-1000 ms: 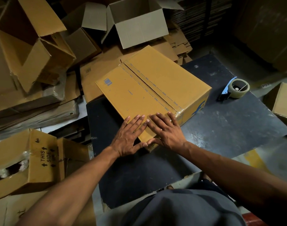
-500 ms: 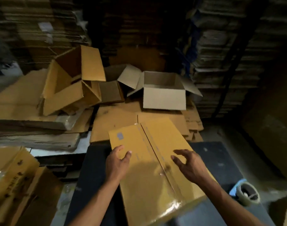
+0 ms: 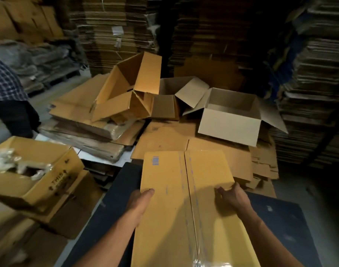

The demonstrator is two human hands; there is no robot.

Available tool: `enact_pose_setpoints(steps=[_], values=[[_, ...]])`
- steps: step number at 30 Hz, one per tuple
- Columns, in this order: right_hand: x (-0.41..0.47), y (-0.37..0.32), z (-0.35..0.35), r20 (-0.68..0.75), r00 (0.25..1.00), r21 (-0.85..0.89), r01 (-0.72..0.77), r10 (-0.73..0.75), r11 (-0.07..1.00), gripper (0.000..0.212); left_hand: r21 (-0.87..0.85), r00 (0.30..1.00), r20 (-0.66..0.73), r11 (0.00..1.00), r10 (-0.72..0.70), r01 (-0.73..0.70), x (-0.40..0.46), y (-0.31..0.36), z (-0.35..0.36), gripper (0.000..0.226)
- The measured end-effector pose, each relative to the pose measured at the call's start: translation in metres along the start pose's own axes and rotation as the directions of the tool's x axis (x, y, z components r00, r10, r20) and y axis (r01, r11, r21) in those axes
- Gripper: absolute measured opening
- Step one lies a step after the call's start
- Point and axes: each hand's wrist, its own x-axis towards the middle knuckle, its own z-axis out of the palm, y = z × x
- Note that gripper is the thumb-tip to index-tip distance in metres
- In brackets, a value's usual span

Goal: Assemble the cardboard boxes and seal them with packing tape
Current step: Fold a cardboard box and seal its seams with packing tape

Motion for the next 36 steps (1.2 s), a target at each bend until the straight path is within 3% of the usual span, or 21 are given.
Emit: enact_pose_setpoints(steps=[4, 8, 9, 13, 15, 19, 23, 27, 30, 33, 36], values=[[-0.024, -0.011, -0.012, -0.043, 0.998, 0.044, 0.038, -0.037, 0.998, 0.070, -0.001, 0.995, -0.088, 0.999, 0.039, -0.040, -0.007, -0.001, 0.003, 0.061], [-0.058, -0.023, -0.050, -0.117, 0.988, 0.137, 0.115, -0.099, 0.984, 0.069, 0.029, 0.976, -0.116, 0.983, 0.184, -0.181, -0.060, 0.045, 0.005, 0.045], [-0.070, -0.026, -0.062, -0.148, 0.984, 0.162, 0.123, -0.099, 0.979, 0.067, 0.032, 0.969, -0.111, 0.976, 0.219, -0.217, -0.070, 0.056, 0.006, 0.045], [-0.119, -0.018, -0.108, -0.290, 0.953, 0.275, 0.170, -0.087, 0.946, 0.068, 0.031, 0.934, -0.053, 0.936, 0.352, -0.351, -0.095, 0.087, 0.022, 0.086], [-0.148, 0.002, -0.136, -0.400, 0.915, 0.309, 0.194, -0.058, 0.931, 0.075, 0.025, 0.908, 0.022, 0.907, 0.419, -0.420, -0.119, 0.100, 0.042, 0.076], [-0.217, 0.063, -0.201, -0.572, 0.818, 0.350, 0.178, 0.059, 0.920, 0.087, -0.010, 0.800, 0.188, 0.815, 0.570, -0.579, -0.181, 0.121, 0.108, 0.049], [-0.305, 0.153, -0.263, -0.741, 0.643, 0.374, 0.153, 0.195, 0.915, 0.090, -0.076, 0.659, 0.468, 0.770, 0.588, -0.633, -0.258, 0.120, 0.199, 0.064], [-0.397, 0.236, -0.306, -0.821, 0.453, 0.421, 0.067, 0.349, 0.905, 0.086, -0.180, 0.395, 0.737, 0.723, 0.548, -0.667, -0.350, 0.095, 0.284, 0.046], [-0.444, 0.307, -0.325, -0.832, 0.354, 0.457, -0.001, 0.428, 0.890, 0.081, -0.198, 0.250, 0.844, 0.709, 0.475, -0.677, -0.413, 0.064, 0.347, 0.046], [-0.475, 0.380, -0.346, -0.826, 0.273, 0.494, -0.072, 0.493, 0.866, 0.076, -0.158, 0.209, 0.895, 0.716, 0.395, -0.680, -0.466, 0.027, 0.419, 0.051], [-0.488, 0.479, -0.367, -0.775, 0.237, 0.564, -0.159, 0.586, 0.810, 0.069, -0.081, 0.201, 0.930, 0.704, 0.309, -0.705, -0.511, -0.022, 0.504, 0.049]])
